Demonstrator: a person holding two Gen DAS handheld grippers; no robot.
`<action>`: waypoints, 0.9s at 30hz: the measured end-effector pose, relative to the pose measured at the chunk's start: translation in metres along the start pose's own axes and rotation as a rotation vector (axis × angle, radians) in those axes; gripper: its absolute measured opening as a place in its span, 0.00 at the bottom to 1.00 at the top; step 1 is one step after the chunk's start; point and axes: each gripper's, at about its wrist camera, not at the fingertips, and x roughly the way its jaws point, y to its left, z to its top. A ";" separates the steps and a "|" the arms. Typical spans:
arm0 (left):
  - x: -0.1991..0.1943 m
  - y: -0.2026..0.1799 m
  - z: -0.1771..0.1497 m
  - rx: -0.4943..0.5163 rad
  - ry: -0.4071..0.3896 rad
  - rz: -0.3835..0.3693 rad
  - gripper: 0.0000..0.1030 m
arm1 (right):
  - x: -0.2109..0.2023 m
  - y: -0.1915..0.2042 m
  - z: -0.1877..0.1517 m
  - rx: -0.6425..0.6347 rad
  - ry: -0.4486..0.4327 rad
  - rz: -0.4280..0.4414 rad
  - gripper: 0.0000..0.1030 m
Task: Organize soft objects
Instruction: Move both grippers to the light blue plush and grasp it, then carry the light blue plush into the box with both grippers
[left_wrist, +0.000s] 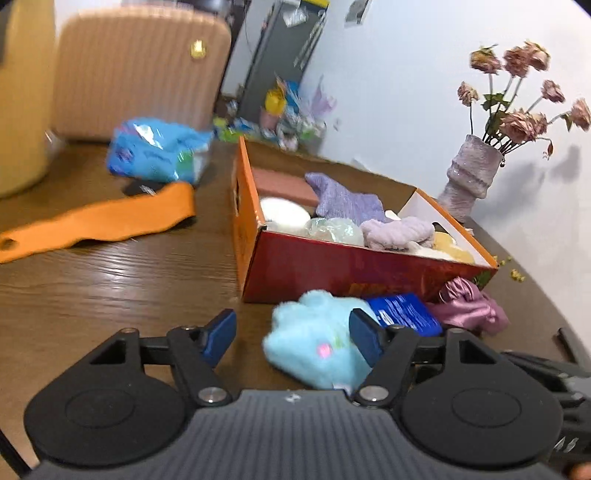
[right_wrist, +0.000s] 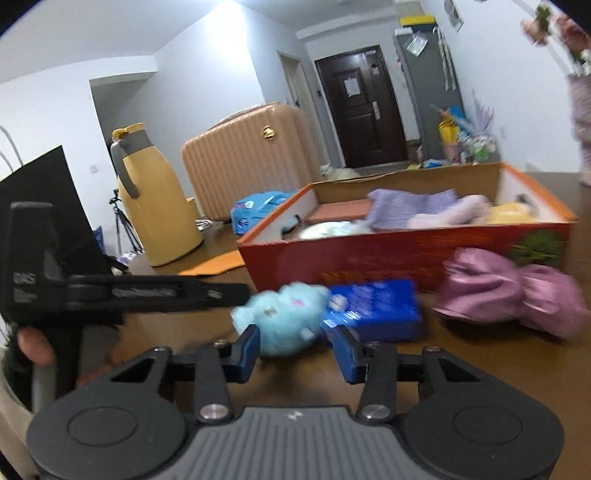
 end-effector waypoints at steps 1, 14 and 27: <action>0.008 0.005 0.003 -0.018 0.027 -0.021 0.56 | 0.013 0.002 0.004 0.006 0.018 -0.004 0.40; -0.049 -0.008 -0.053 -0.186 0.087 -0.158 0.32 | -0.006 0.003 -0.018 0.101 0.095 0.086 0.39; -0.095 -0.070 -0.109 -0.165 0.105 -0.186 0.39 | -0.115 -0.017 -0.068 0.196 0.030 0.004 0.40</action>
